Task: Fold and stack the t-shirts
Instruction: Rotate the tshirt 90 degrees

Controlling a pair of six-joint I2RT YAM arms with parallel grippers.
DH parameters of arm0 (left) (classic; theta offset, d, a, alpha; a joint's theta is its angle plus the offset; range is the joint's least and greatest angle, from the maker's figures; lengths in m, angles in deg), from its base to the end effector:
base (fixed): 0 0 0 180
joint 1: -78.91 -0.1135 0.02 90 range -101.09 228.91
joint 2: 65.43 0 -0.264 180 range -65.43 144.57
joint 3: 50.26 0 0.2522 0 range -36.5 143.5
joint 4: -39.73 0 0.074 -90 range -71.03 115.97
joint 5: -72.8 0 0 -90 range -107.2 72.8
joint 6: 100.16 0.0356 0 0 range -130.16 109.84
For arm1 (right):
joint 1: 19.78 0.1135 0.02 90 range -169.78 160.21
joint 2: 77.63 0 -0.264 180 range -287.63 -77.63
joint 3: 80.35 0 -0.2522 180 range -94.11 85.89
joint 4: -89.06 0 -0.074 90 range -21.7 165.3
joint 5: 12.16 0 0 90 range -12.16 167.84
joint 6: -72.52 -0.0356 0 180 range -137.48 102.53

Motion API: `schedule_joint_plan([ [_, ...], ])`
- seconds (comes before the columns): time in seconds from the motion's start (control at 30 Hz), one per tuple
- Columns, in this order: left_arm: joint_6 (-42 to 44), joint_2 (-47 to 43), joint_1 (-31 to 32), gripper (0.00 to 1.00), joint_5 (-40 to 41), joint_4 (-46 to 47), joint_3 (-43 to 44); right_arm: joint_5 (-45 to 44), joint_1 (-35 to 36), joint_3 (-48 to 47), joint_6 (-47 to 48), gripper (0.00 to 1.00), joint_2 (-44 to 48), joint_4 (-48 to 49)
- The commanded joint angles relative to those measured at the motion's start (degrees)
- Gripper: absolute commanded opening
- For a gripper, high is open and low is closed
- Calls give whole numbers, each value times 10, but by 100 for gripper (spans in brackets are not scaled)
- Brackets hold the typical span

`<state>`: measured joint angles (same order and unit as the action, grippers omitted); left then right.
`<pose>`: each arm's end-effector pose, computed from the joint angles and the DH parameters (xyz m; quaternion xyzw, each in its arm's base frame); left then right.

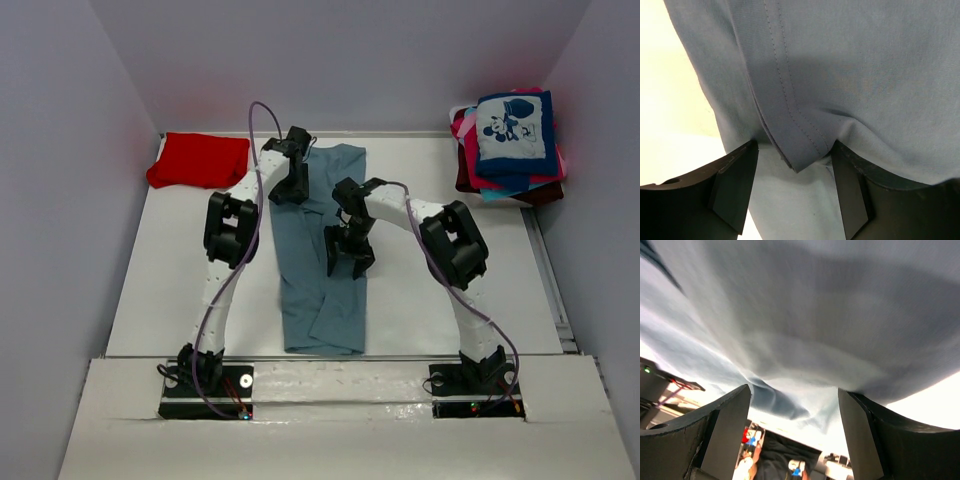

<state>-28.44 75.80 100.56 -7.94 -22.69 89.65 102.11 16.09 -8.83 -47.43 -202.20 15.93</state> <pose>0.4912 -0.1888 0.1751 0.0102 0.9708 -0.0034 0.2397 0.3266 0.2542 0.1545 0.0519 -0.9763 -0.1801 0.1086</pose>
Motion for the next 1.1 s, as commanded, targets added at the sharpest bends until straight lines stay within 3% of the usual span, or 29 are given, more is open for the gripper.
schedule_joint_plan([
  [0.0,13,88,-18,72,17,-62,34,-27,-12,-79,29,77,-39,-27],
  [0.33,15,85,-48,75,-49,-36,47,-14,-12,-74,35,77,-44,-27],
  [0.57,20,76,-66,75,-118,-23,59,-23,-12,-4,31,77,18,-7],
  [0.87,24,-16,-66,75,-112,-5,35,-67,-12,40,8,78,128,2],
  [1.07,18,-100,-42,75,-65,9,-59,-84,-12,16,-8,78,163,4],
])
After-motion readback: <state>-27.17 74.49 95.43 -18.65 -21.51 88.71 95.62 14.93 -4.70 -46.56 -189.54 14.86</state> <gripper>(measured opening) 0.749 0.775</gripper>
